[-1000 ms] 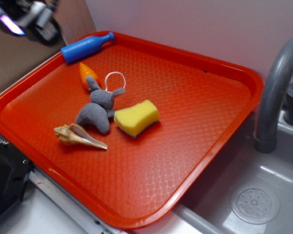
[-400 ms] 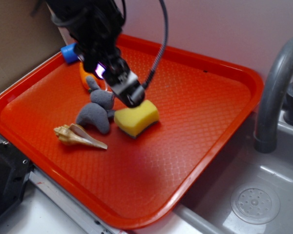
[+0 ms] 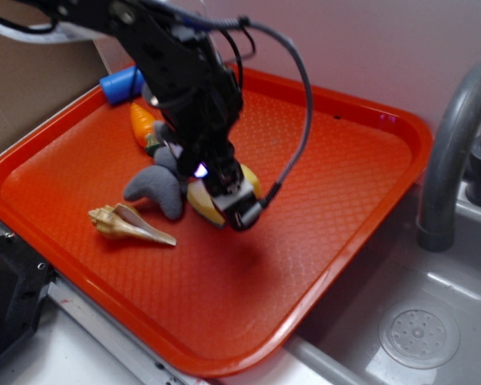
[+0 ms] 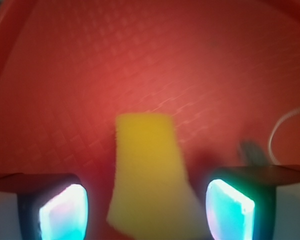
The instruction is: Grab the green sponge.
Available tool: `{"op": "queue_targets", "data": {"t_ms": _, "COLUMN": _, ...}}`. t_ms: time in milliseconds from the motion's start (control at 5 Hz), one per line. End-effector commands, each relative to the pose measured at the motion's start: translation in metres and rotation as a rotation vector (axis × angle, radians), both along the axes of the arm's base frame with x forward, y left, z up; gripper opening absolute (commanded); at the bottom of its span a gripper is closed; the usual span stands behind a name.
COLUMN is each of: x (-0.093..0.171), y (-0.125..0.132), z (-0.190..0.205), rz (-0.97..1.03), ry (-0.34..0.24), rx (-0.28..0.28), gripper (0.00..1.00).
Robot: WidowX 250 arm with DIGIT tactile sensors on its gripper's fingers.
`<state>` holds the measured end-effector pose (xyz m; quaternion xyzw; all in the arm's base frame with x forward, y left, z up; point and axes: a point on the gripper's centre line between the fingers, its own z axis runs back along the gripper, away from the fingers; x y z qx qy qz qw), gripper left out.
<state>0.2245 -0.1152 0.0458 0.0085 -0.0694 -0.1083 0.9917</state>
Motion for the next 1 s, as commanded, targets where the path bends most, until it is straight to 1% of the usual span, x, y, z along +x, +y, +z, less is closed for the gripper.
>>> {"op": "queue_targets", "data": {"t_ms": 0, "x": 0.002, "y": -0.007, "z": -0.024, "rz": -0.043, "ry": 0.032, "rx": -0.008, "gripper": 1.00}}
{"op": "queue_targets", "data": {"t_ms": 200, "x": 0.001, "y": -0.005, "z": -0.027, "rz": -0.026, "ry": 0.022, "rx": 0.015, "gripper": 0.00}}
{"op": "queue_targets", "data": {"t_ms": 400, "x": -0.002, "y": -0.001, "z": -0.017, "rz": -0.003, "ry": -0.003, "rx": 0.025, "gripper": 0.00}}
{"op": "queue_targets", "data": {"t_ms": 600, "x": -0.004, "y": 0.009, "z": 0.018, "rz": 0.078, "ry": 0.023, "rx": 0.032, "gripper": 0.00}}
{"op": "queue_targets", "data": {"t_ms": 800, "x": -0.007, "y": 0.024, "z": 0.059, "rz": 0.198, "ry": 0.017, "rx": 0.016, "gripper": 0.00}}
